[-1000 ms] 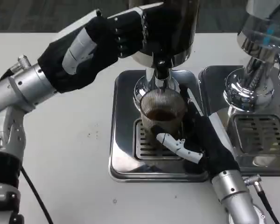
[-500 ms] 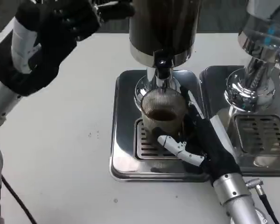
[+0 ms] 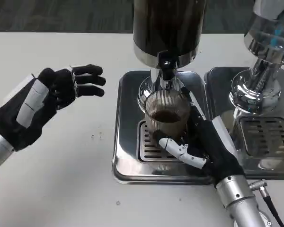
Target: Grasp the cup under the faucet to collect the drink, then remove the cup.
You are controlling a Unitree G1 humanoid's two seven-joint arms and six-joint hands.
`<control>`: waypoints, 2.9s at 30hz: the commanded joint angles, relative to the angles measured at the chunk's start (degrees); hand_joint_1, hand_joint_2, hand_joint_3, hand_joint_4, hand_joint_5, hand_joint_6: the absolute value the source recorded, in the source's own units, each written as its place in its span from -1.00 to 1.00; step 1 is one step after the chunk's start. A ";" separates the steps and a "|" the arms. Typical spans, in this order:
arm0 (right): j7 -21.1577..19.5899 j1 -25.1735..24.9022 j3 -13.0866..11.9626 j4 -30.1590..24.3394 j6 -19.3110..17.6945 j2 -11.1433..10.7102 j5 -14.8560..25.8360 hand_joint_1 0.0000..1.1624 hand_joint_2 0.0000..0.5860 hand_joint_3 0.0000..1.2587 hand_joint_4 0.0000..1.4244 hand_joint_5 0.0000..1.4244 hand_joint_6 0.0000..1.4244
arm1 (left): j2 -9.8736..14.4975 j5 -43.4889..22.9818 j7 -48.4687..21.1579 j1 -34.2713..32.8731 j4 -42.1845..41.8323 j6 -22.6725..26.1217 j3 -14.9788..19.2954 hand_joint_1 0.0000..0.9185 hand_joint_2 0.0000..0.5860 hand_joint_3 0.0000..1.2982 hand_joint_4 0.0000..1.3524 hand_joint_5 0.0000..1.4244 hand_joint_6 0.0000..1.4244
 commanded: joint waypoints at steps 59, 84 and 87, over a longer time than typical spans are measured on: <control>-28.99 -2.91 6.39 9.20 -1.56 4.20 -13.01 0.26 -0.30 -0.31 -0.16 0.09 0.60 | 1.92 1.95 1.58 5.36 5.12 -1.76 -0.27 -1.00 -0.56 -0.37 -0.39 -0.43 -0.58; -35.52 6.06 5.41 -4.99 -5.54 1.93 -15.47 0.26 -0.25 -0.14 -0.06 0.24 0.73 | 1.04 2.38 1.33 5.36 4.59 -2.69 -1.22 -1.00 -0.56 -0.37 -0.39 -0.40 -0.57; -34.64 7.95 5.14 -7.84 -5.11 1.44 -15.45 0.26 -0.26 -0.14 -0.06 0.24 0.73 | 0.92 2.54 1.10 5.36 4.05 -3.31 -1.54 -1.00 -0.56 -0.38 -0.39 -0.40 -0.57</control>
